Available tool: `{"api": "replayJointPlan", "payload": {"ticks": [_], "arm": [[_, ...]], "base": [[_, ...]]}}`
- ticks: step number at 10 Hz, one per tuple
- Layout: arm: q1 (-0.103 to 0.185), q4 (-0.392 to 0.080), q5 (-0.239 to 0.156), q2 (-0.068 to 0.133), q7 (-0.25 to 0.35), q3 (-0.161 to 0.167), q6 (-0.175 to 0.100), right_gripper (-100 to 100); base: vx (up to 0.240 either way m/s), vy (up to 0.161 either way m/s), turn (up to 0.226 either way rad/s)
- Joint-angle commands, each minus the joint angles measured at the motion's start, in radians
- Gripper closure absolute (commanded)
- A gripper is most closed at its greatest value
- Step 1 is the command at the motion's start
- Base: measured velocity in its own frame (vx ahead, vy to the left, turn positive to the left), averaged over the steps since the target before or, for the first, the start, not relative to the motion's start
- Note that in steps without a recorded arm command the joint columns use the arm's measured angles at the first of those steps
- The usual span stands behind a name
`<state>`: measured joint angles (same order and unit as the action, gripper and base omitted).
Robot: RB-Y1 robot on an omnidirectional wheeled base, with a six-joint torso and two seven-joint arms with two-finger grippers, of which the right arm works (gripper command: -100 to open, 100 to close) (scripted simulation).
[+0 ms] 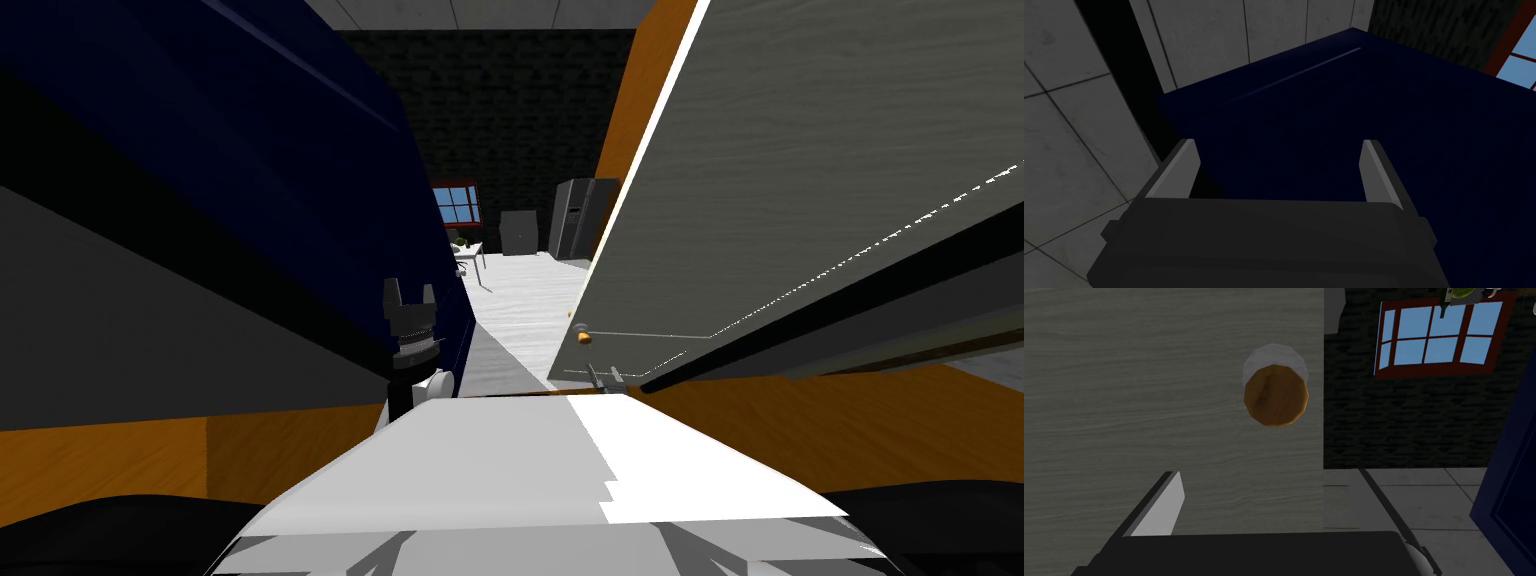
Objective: Push the door open
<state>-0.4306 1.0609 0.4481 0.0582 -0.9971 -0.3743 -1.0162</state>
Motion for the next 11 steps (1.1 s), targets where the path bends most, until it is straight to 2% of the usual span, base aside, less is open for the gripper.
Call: {"api": "replayJointPlan", "payload": {"ticks": [1,2,3,4,7,10,11], "arm": [[-0.013,0.003,0.015,-0.003,-0.037,-0.008,-0.006,-100],[-0.021,0.004,0.024,-0.005,-0.059,-0.013,-0.01,-100],[-0.018,0.011,0.019,-0.005,-0.042,-0.009,-0.004,-100],[-0.008,0.007,0.019,0.001,-0.052,-0.011,0.004,-100],[0.009,-0.001,0.017,0.001,-0.059,-0.014,0.014,-100],[0.029,-0.01,0.014,-0.01,-0.069,-0.018,0.026,-100],[0.025,-0.009,0.014,-0.007,-0.066,-0.017,0.023,-100]], "base": [[-0.035,0.05,-0.024],[-0.032,0.046,-0.025],[-0.016,0.022,-0.01],[0.115,-0.018,0.027],[0.191,-0.027,0.027],[0.206,-0.019,0.023],[0.08,-0.009,0.009]]}}
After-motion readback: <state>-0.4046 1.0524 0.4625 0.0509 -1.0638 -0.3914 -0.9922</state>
